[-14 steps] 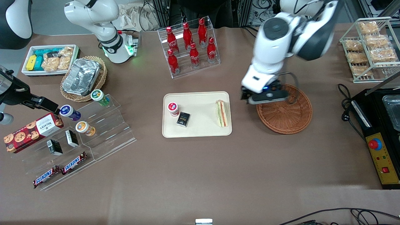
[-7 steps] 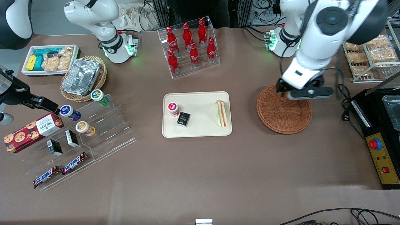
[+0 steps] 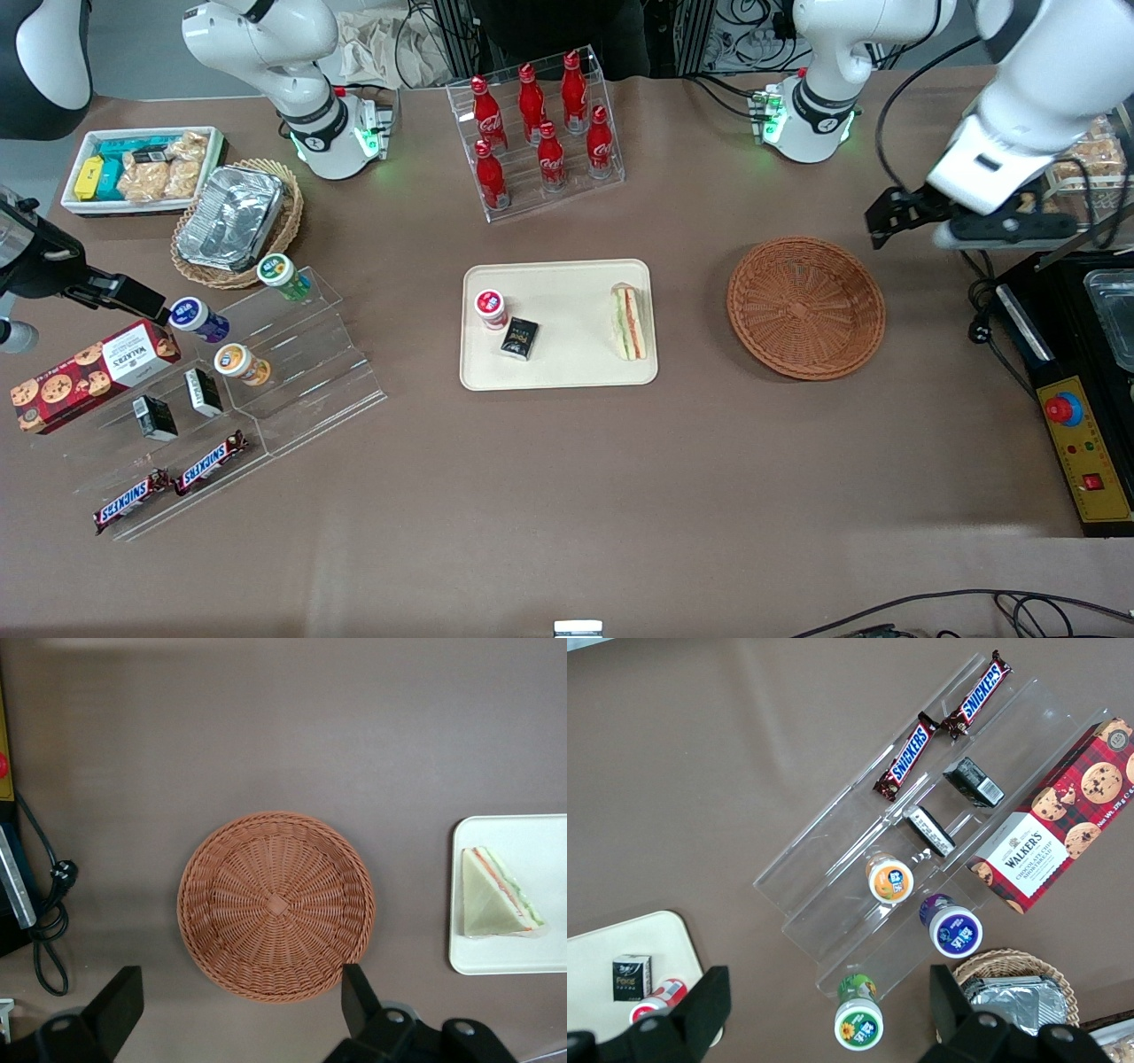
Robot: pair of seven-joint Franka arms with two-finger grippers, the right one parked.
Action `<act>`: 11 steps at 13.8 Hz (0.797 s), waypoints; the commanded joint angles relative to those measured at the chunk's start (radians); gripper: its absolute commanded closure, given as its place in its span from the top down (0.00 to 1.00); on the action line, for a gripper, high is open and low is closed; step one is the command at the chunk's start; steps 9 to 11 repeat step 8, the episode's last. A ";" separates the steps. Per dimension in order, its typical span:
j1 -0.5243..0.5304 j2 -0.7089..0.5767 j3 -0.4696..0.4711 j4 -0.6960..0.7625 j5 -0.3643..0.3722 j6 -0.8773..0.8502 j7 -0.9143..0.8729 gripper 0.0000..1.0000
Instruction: Place sandwich from basket to tray
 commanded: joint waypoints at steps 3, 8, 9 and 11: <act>-0.010 0.091 0.014 0.154 -0.041 -0.013 0.057 0.99; -0.006 0.237 0.016 0.366 -0.055 -0.149 0.068 0.99; -0.006 0.237 0.016 0.366 -0.055 -0.149 0.068 0.99; -0.006 0.237 0.016 0.366 -0.055 -0.149 0.068 0.99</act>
